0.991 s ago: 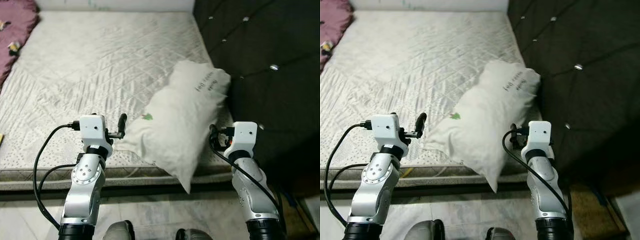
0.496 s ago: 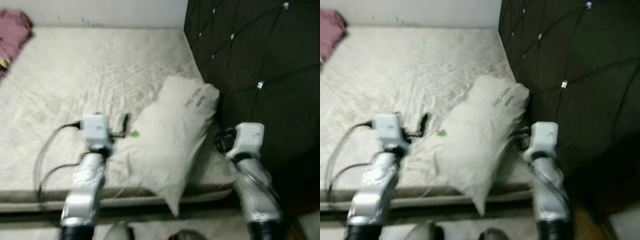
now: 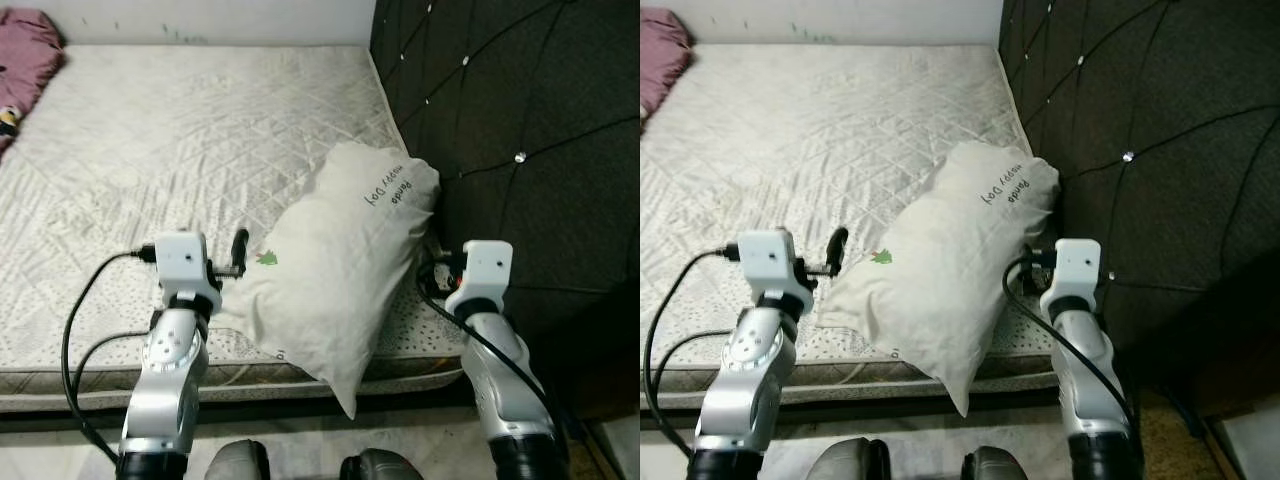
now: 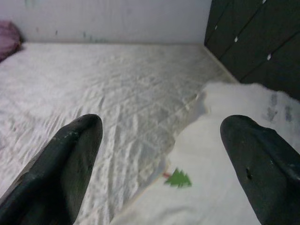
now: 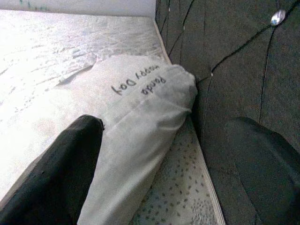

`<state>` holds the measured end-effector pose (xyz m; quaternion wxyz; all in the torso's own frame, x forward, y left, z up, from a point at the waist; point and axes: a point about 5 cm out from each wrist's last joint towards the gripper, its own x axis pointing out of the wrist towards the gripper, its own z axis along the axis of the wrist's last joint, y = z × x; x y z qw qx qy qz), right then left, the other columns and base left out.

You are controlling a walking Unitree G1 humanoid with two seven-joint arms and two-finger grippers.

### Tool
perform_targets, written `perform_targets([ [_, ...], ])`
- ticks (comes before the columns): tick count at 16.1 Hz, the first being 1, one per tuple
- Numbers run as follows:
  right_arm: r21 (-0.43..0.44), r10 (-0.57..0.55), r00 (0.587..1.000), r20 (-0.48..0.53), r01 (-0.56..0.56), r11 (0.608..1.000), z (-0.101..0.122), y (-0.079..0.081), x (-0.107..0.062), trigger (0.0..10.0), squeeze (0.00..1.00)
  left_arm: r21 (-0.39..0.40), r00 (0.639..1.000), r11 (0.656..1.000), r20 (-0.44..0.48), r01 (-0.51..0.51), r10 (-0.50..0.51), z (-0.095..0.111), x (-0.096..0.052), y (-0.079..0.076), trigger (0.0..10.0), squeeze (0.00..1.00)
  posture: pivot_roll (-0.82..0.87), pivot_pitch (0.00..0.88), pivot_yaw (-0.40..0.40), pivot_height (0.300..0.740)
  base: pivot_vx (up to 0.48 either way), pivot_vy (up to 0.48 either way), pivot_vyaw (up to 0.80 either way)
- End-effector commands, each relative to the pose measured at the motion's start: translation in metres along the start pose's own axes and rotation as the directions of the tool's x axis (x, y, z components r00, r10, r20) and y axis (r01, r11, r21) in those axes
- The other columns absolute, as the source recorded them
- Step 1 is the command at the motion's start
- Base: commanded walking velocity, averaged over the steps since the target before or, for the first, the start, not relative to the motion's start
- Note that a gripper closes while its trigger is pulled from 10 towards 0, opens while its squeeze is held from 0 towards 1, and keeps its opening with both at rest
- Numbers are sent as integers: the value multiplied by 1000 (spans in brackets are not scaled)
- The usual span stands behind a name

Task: Clean up the room

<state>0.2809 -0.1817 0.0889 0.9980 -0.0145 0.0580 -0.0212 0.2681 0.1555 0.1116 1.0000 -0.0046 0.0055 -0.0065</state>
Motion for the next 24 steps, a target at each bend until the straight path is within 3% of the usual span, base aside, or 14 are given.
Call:
perform_targets([
  [1,10,5,1000,1,-5,1000,1,-1,-1,10000,0,15,1000,1000,-3,-10,11,-1,-2,3,10000,0,12,131,-23,723,0,0,0],
  [11,-1,25,1000,7,-25,1000,2,2,2,10000,0,23,999,999,8,-37,36,2,2,5,10000,0,12,138,-31,630,0,0,0],
  [19,-21,41,999,-6,-41,999,0,3,4,10000,0,34,998,997,16,-64,63,3,1,13,10000,0,15,126,-41,630,0,0,0],
  [24,-27,56,998,-7,-56,998,0,6,5,10000,0,31,998,997,16,-67,66,3,1,15,10000,0,18,126,-43,630,325,0,0],
])
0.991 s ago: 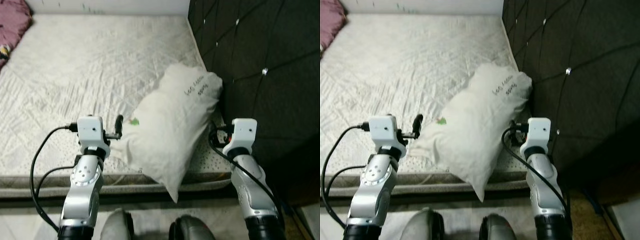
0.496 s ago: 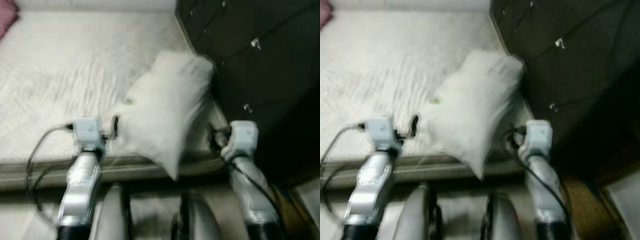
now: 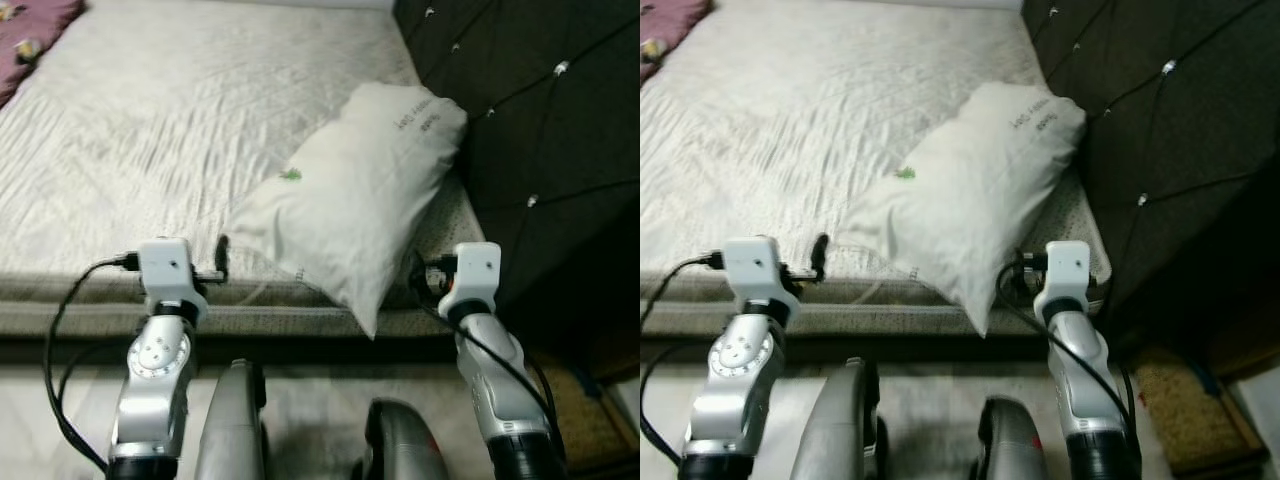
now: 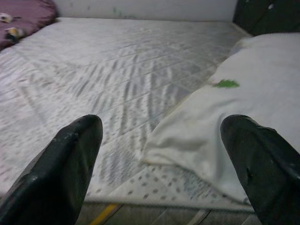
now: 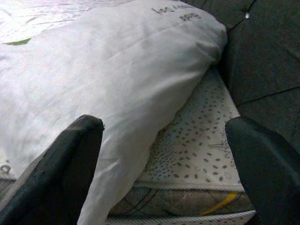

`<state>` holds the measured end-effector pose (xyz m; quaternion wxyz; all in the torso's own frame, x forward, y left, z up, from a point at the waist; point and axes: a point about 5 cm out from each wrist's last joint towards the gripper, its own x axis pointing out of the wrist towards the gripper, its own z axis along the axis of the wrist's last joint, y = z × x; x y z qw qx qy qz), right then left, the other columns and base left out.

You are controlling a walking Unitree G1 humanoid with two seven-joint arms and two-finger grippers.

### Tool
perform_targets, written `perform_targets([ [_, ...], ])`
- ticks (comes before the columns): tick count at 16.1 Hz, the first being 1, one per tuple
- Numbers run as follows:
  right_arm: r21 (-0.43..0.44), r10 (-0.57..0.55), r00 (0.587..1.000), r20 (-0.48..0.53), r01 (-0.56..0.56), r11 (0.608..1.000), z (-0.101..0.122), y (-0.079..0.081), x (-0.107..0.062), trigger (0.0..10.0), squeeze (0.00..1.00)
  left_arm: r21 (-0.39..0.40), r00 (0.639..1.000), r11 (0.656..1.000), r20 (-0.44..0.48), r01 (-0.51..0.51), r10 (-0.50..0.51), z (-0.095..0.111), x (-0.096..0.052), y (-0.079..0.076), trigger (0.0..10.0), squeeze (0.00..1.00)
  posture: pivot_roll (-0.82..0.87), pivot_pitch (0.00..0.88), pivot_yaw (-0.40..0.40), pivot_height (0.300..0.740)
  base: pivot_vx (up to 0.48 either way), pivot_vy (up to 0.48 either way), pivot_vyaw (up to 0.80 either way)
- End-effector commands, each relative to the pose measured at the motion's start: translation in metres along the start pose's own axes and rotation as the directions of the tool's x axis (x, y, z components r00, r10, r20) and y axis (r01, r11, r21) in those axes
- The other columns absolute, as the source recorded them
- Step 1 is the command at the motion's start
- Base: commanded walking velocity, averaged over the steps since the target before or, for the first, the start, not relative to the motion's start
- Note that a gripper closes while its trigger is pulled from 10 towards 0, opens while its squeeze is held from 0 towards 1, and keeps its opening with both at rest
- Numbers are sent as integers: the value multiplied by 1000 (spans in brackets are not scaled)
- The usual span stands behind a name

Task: Clean up the room

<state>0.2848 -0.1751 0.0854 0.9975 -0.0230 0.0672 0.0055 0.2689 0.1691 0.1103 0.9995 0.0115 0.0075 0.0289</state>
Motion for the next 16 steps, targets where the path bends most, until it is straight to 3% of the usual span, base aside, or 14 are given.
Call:
perform_targets([
  [1,-7,10,1000,11,-10,1000,3,-1,1,10000,0,-3,1000,1000,19,7,-7,4,1,1,10000,0,18,126,-43,630,368,0,0],
  [16,-3,52,998,27,-52,999,5,5,4,10000,0,-24,1000,1000,15,17,-17,3,3,-3,10000,0,17,124,-43,630,400,0,0],
])
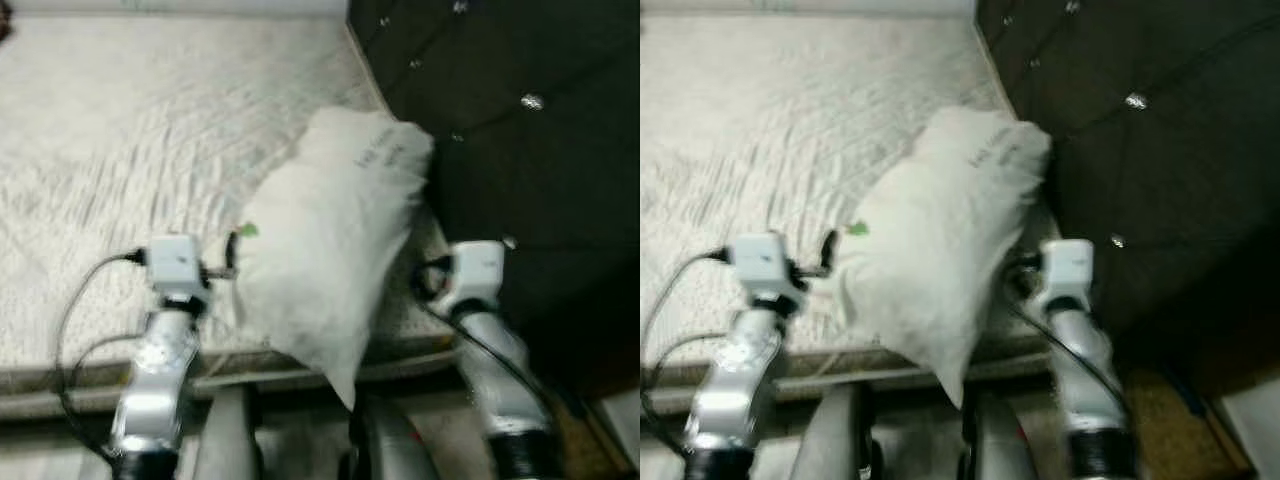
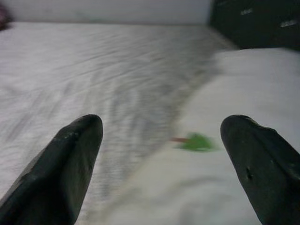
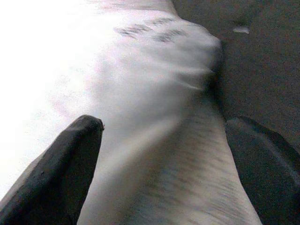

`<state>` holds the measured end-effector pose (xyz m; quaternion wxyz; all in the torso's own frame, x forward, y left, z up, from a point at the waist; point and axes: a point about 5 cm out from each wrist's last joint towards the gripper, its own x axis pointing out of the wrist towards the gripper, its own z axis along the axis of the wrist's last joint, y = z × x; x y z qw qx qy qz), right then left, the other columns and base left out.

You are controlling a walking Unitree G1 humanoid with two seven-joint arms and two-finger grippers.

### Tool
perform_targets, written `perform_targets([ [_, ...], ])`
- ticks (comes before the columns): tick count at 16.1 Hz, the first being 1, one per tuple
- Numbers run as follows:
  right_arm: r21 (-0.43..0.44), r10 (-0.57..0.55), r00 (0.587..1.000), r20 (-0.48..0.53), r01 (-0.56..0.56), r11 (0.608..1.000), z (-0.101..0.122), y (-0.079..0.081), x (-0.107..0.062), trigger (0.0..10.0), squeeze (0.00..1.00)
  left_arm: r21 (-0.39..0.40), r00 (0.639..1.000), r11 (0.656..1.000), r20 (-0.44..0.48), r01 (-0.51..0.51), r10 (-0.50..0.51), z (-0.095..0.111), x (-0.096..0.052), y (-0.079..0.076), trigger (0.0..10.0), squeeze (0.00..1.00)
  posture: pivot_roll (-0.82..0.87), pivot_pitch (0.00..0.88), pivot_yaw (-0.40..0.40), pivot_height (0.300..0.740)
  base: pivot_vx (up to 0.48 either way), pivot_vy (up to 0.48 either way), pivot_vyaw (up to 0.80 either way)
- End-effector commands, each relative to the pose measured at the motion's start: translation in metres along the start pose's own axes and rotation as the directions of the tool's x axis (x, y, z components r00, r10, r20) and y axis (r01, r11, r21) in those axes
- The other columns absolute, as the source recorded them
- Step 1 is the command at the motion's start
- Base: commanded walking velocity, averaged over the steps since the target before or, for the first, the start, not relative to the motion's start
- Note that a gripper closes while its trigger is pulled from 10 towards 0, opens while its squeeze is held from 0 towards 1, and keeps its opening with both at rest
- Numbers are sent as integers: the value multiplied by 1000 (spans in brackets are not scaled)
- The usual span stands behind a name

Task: Clean up the room

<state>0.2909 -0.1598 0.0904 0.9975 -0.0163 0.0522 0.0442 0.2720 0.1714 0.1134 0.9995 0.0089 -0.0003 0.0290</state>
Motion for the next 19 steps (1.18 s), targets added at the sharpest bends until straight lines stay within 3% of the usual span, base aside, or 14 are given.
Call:
perform_targets([
  [1,-1,-31,1000,0,31,1000,-1,-11,-3,10000,0,-24,1000,1000,-4,10,-10,0,0,-6,10000,0,17,124,-43,630,0,0,0],
  [6,4,-18,1000,-9,18,1000,-2,-10,-3,10000,0,-18,1000,1000,-22,14,-15,-3,-1,-8,10000,0,19,124,-40,630,0,0,0],
  [11,20,8,1000,-16,-8,1000,-4,-9,-3,10000,0,2,998,1000,-56,8,-8,-9,-4,-5,10000,0,20,124,-39,565,0,0,0],
  [15,58,142,988,-66,-138,989,-11,6,-4,10000,0,50,996,998,-73,-46,50,-11,-16,14,10000,0,23,125,-36,516,0,0,0],
  [19,28,207,976,-66,-205,978,-11,13,-1,10000,0,55,994,996,-79,-67,71,-11,-21,18,10000,0,38,127,-40,516,0,0,200],
])
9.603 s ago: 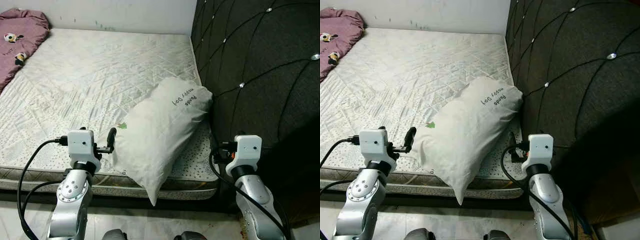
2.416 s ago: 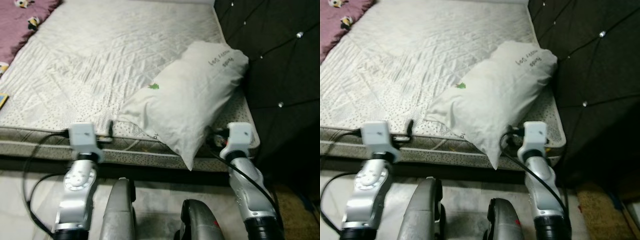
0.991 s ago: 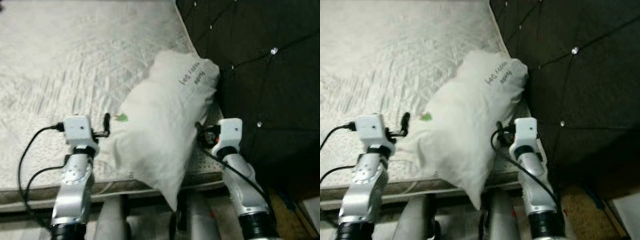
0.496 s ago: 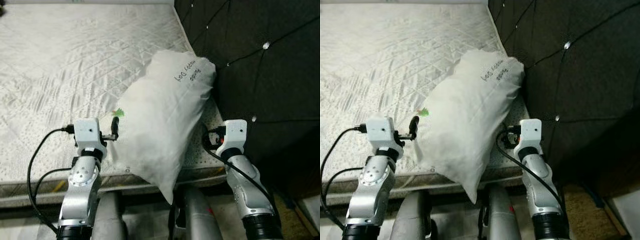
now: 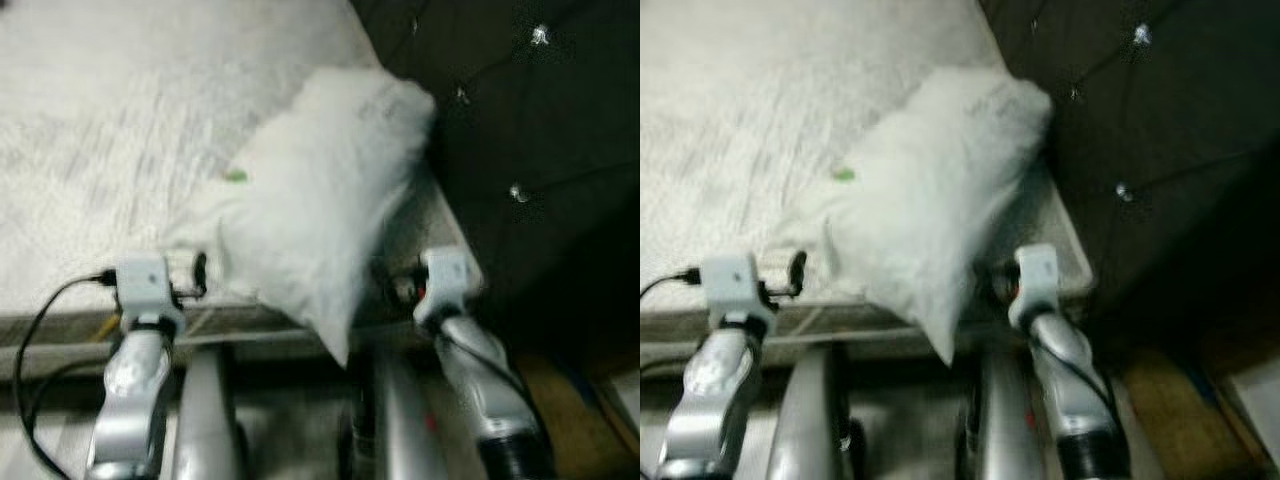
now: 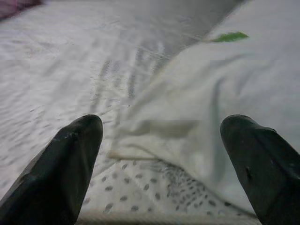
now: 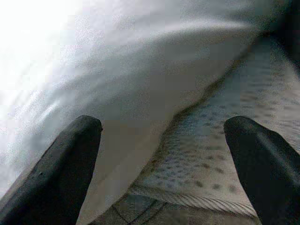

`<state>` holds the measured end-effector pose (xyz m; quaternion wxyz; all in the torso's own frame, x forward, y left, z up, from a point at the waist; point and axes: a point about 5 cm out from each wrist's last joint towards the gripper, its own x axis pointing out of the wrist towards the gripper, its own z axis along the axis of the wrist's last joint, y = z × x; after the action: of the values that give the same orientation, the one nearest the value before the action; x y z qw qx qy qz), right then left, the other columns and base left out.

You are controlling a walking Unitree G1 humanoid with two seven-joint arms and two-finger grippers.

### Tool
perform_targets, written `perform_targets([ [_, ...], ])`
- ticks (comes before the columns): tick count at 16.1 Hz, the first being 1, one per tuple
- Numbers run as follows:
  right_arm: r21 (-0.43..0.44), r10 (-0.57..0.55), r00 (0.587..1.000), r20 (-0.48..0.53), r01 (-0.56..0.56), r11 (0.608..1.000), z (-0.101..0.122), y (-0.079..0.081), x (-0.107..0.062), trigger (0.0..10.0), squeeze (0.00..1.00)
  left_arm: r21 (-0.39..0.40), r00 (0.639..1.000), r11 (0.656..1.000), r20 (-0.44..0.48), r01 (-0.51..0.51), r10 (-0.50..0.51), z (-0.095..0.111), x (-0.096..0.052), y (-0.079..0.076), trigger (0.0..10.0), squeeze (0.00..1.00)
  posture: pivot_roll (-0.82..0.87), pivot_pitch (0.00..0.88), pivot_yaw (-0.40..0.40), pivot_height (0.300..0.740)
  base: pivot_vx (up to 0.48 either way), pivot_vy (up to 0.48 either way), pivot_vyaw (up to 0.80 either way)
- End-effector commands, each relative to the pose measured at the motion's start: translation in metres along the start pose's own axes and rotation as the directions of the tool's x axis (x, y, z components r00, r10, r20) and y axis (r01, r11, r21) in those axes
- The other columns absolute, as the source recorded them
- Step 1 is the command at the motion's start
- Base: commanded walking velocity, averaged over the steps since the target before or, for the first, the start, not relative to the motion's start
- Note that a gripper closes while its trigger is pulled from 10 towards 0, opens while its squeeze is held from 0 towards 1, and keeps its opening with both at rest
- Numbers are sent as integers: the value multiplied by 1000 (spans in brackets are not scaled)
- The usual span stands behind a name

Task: Clean up the room

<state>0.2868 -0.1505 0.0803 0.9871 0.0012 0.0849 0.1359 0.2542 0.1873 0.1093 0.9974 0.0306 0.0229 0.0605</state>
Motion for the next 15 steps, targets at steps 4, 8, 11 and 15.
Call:
perform_targets([
  [4,-15,23,999,-25,-23,1000,-2,3,1,10000,0,1,1000,1000,-31,0,0,-4,-2,-5,10000,0,31,132,-42,516,0,0,589],
  [8,-8,197,978,-64,-198,980,0,12,0,10000,0,7,1000,1000,-24,20,-20,1,0,-8,10000,0,24,147,-43,516,0,0,0],
  [11,20,356,929,-100,-355,935,4,22,0,10000,0,8,998,999,-49,34,-34,-5,-1,-8,10000,0,24,136,-50,516,0,0,0],
  [15,134,427,903,-48,-417,899,23,26,7,10000,0,0,997,999,-56,47,-47,-5,0,-10,10000,0,27,135,-51,516,0,0,0],
])
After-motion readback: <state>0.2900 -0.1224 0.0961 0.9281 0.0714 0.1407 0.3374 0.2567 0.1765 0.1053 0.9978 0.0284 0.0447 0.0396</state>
